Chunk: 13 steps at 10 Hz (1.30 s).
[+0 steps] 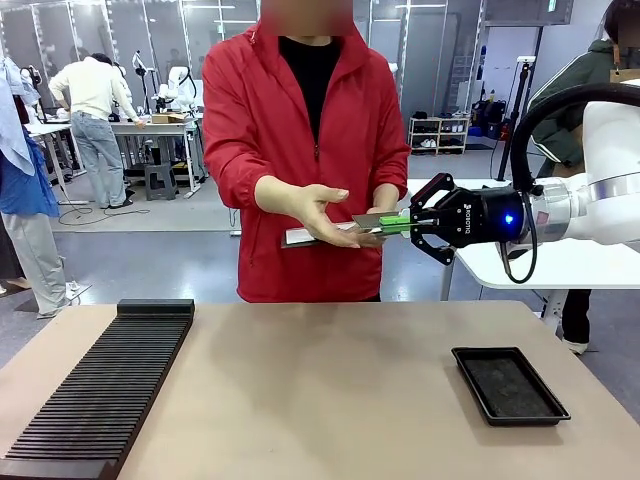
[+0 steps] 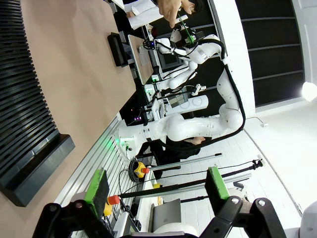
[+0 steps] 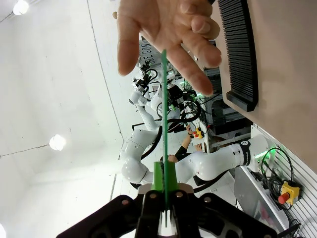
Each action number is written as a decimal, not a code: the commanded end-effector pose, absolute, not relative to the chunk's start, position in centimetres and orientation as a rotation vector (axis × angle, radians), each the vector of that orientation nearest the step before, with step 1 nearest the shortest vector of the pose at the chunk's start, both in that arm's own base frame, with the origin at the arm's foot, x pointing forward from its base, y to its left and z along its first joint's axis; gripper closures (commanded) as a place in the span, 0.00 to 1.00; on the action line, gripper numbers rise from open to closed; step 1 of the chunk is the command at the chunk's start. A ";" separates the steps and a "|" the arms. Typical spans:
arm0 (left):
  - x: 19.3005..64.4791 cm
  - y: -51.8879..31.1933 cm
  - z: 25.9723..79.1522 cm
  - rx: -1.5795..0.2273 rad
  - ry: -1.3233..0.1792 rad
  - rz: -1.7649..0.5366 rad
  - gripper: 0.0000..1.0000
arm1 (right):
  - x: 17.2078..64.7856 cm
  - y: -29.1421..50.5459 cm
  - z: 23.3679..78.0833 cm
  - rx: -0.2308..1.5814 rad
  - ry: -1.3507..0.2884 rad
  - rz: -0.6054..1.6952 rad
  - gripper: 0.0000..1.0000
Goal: Inspect the PCB.
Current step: Place the Blank PCB in the ESD tray.
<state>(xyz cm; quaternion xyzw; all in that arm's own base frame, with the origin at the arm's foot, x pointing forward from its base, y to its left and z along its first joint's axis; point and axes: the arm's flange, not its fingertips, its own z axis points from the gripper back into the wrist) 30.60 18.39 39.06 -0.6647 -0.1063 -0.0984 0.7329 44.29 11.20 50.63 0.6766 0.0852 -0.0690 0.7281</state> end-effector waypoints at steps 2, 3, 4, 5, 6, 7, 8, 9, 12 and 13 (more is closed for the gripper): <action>30.7 18.4 39.1 -1.447 -0.226 -0.217 0.00 | 44.3 11.4 50.8 1.491 0.188 -0.147 1.00; 30.7 18.4 39.1 -1.447 -0.226 -0.217 0.00 | 44.3 11.4 50.8 1.491 0.188 -0.147 1.00; 30.7 18.4 39.1 -1.447 -0.226 -0.217 0.00 | 44.3 11.4 50.8 1.491 0.188 -0.147 1.00; 30.7 18.4 39.1 -1.447 -0.226 -0.217 0.00 | 44.3 11.4 50.8 1.491 0.188 -0.147 1.00; 30.7 18.4 39.1 -1.447 -0.226 -0.217 0.00 | 44.3 11.4 50.8 1.491 0.188 -0.147 1.00; 30.7 18.4 39.1 -1.447 -0.226 -0.217 0.00 | 44.3 11.4 50.8 1.491 0.188 -0.147 1.00; 30.7 18.4 39.1 -1.447 -0.226 -0.217 0.00 | 44.3 11.2 50.6 1.491 0.188 -0.152 0.97; 30.7 18.4 39.1 -1.447 -0.226 -0.217 0.00 | 43.9 10.2 50.6 1.403 0.150 -0.047 0.97; 30.7 18.4 39.1 -1.447 -0.226 -0.217 0.00 | 42.5 5.6 49.7 1.224 -0.008 -0.049 0.97; 30.7 18.4 39.1 -1.447 -0.226 -0.217 0.00 | 42.3 4.3 49.3 1.120 -0.015 -0.062 0.97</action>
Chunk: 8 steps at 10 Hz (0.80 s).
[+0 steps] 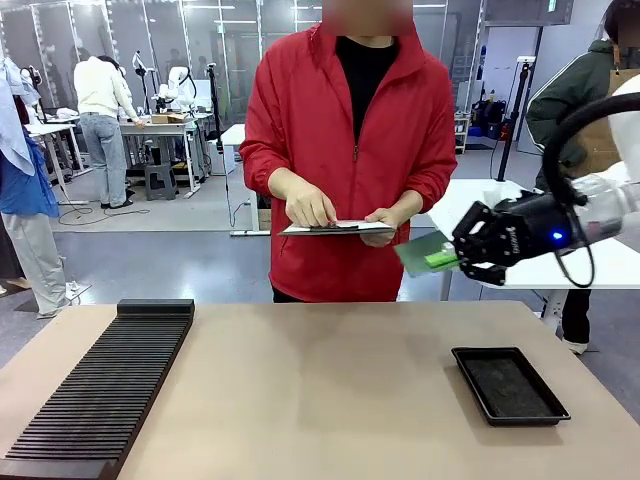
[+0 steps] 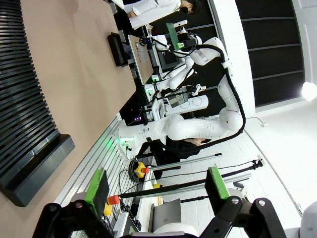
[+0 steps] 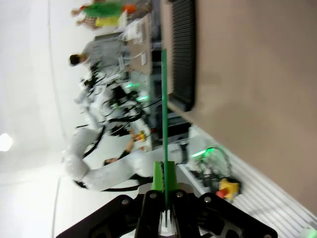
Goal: Inspect the PCB.
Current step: Place the Blank PCB in the ESD tray.
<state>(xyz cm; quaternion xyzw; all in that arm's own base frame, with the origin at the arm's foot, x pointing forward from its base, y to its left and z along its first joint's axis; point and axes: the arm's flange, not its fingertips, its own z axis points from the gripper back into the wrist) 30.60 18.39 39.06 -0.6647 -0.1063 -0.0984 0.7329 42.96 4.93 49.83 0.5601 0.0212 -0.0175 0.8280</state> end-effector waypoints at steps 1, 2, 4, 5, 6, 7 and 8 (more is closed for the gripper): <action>30.7 18.4 39.1 -1.447 -0.226 -0.217 0.00 | 42.2 3.1 49.0 1.087 -0.014 -0.058 0.97; 30.7 18.4 39.1 -1.447 -0.226 -0.217 0.00 | 42.4 2.1 48.3 1.023 -0.027 -0.064 0.97; 30.7 18.4 39.1 -1.447 -0.226 -0.217 0.00 | 42.5 -0.2 46.6 0.976 -0.060 -0.051 0.97; 30.7 18.4 39.1 -1.447 -0.226 -0.217 0.00 | 42.6 -1.5 45.5 0.988 -0.069 -0.062 0.97; 30.7 18.4 39.1 -1.447 -0.226 -0.217 0.00 | 42.7 -2.9 44.3 1.004 -0.056 -0.074 0.97; 30.7 18.4 39.1 -1.447 -0.226 -0.217 0.00 | 42.7 -4.1 42.9 0.963 -0.088 -0.083 0.97; 30.7 18.4 39.1 -1.447 -0.226 -0.217 0.00 | 42.3 -5.0 41.7 0.920 -0.107 -0.038 0.97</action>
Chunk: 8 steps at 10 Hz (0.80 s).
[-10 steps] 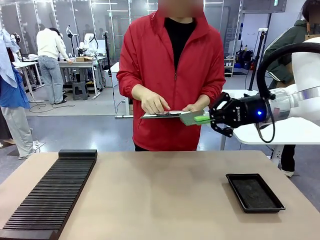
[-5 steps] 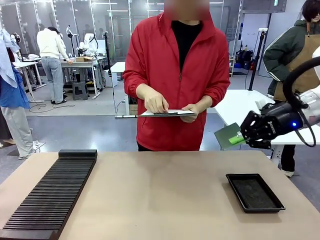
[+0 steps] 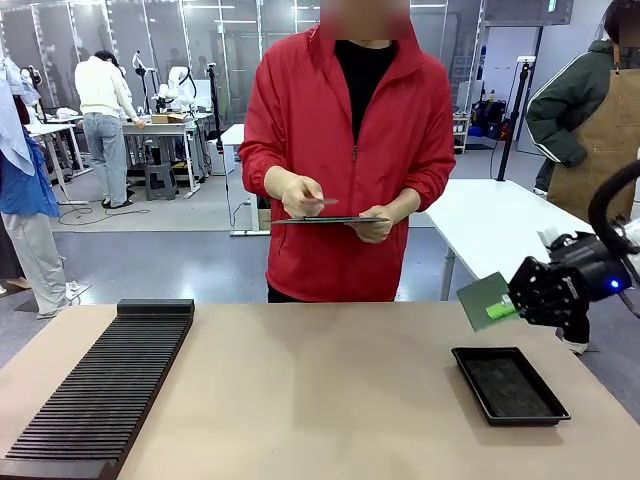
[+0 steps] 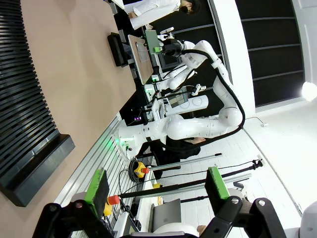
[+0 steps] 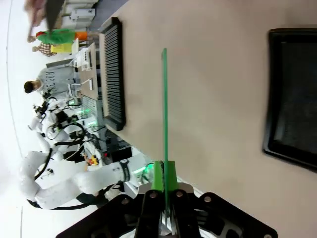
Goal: Inspect the PCB.
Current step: Place the Blank PCB in the ESD tray.
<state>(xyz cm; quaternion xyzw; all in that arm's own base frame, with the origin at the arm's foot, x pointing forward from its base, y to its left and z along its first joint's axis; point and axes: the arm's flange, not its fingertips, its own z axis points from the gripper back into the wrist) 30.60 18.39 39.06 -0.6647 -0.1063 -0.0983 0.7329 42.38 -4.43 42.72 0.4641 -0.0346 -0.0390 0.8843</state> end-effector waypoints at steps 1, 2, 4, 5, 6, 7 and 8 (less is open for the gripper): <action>30.7 18.4 39.1 -1.447 -0.226 -0.217 0.00 | 42.2 -5.4 40.7 0.910 -0.102 -0.027 0.97; 30.7 18.4 39.1 -1.447 -0.226 -0.217 0.00 | 42.5 -5.7 38.9 0.870 -0.099 -0.041 0.97; 30.7 18.4 39.1 -1.447 -0.226 -0.217 0.00 | 43.3 -6.3 36.0 0.835 -0.050 -0.062 0.97; 30.7 18.4 39.1 -1.447 -0.226 -0.217 0.00 | 43.5 -6.6 35.3 0.811 -0.050 -0.081 0.97; 30.7 18.4 39.1 -1.447 -0.226 -0.217 0.00 | 43.6 -6.6 34.5 0.778 -0.043 -0.088 0.97; 30.7 18.4 39.1 -1.447 -0.226 -0.217 0.00 | 43.7 -6.3 33.8 0.757 -0.030 -0.085 0.97; 30.7 18.4 39.1 -1.447 -0.226 -0.217 0.00 | 43.7 -5.9 33.2 0.749 -0.023 -0.075 0.97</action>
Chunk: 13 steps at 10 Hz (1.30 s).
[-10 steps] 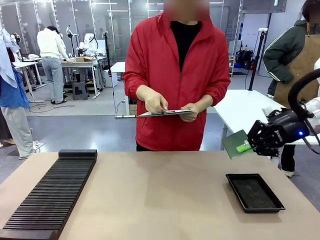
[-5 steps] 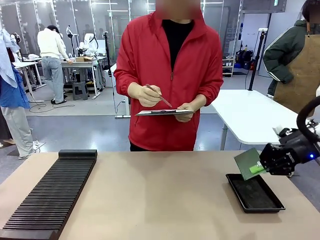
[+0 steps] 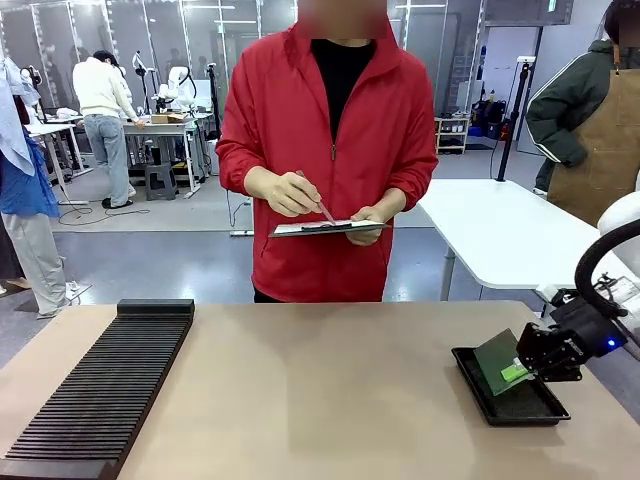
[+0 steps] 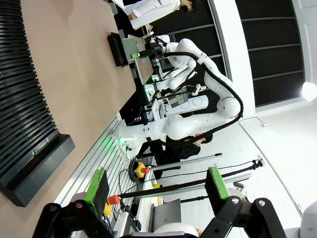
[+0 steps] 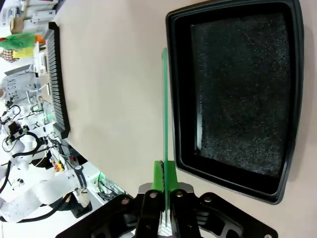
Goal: Inspect the PCB.
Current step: Place the Blank PCB in the ESD tray.
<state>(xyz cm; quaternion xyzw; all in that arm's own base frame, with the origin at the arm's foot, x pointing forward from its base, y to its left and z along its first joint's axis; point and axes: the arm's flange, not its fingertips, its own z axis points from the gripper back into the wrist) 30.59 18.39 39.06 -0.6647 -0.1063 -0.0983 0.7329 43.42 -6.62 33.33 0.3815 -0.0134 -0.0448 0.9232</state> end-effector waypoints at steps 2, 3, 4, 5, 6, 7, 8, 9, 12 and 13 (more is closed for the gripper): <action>30.7 18.4 39.1 -1.447 -0.226 -0.217 0.00 | 43.8 -5.5 32.6 0.719 -0.035 -0.078 0.97; 30.7 18.4 39.1 -1.447 -0.226 -0.217 0.00 | 43.8 -5.4 32.5 0.702 -0.045 -0.078 0.97; 30.7 18.4 39.1 -1.447 -0.226 -0.217 0.00 | 44.0 -5.4 32.4 0.696 -0.049 -0.075 0.97; 30.7 18.4 39.1 -1.447 -0.226 -0.217 0.00 | 44.2 -5.5 32.4 0.688 -0.042 -0.076 0.97; 30.7 18.4 39.1 -1.447 -0.226 -0.217 0.00 | 44.3 -5.5 32.3 0.675 -0.033 -0.076 0.97; 30.7 18.4 39.1 -1.447 -0.226 -0.217 0.00 | 44.6 -5.4 32.1 0.671 -0.031 -0.068 0.97; 30.7 18.4 39.1 -1.447 -0.226 -0.217 0.00 | 44.9 -5.4 31.8 0.657 -0.033 -0.067 0.97; 30.7 18.4 39.1 -1.447 -0.226 -0.217 0.00 | 45.2 -5.5 31.6 0.654 -0.040 -0.070 0.97; 30.7 18.4 39.1 -1.447 -0.226 -0.217 0.00 | 45.9 -5.6 31.4 0.656 -0.059 -0.080 0.97; 30.7 18.4 39.1 -1.447 -0.226 -0.217 0.00 | 46.2 -5.7 31.2 0.648 -0.057 -0.088 0.97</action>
